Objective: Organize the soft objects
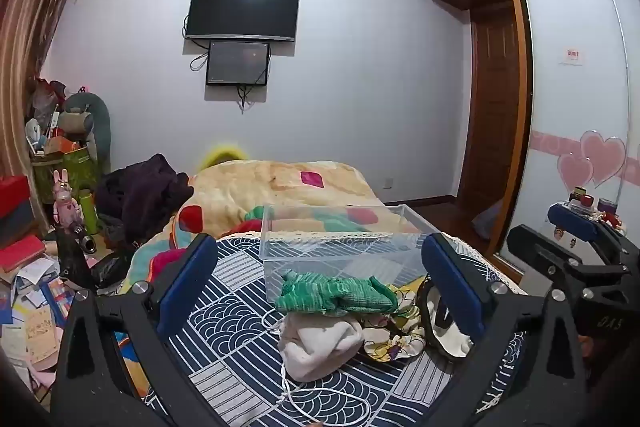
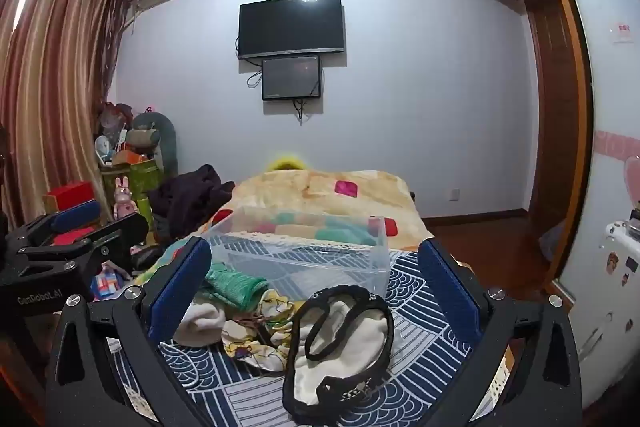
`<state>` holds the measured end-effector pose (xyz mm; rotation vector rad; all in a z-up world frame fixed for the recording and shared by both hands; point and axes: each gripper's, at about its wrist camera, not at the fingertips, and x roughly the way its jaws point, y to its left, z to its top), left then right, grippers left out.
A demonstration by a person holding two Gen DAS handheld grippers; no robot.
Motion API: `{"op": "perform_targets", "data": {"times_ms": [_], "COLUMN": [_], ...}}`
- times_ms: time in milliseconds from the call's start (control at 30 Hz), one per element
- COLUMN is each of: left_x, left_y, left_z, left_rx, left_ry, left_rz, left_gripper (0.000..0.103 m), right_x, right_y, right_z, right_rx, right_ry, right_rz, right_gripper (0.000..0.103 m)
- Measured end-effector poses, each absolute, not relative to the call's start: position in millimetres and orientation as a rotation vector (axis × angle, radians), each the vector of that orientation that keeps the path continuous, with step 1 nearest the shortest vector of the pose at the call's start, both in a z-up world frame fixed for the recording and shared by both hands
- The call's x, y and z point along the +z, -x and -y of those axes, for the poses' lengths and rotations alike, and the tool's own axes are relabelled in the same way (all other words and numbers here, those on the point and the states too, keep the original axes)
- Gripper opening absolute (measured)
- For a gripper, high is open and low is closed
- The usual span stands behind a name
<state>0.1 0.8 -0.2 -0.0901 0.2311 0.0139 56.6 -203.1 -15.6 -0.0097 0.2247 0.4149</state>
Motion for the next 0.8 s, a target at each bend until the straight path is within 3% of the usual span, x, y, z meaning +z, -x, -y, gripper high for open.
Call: {"op": "perform_targets", "data": {"times_ms": [800], "left_x": [9], "left_y": [7], "left_z": [3], "left_rx": [0.01], "left_ry": [0.056], "left_rz": [-0.215], "left_gripper": [0.103], "right_x": [-11], "right_y": [-54], "right_z": [217], "right_rx": [0.411], "right_ry": [-0.055], "right_rz": [-0.21], "right_gripper": [0.103]}}
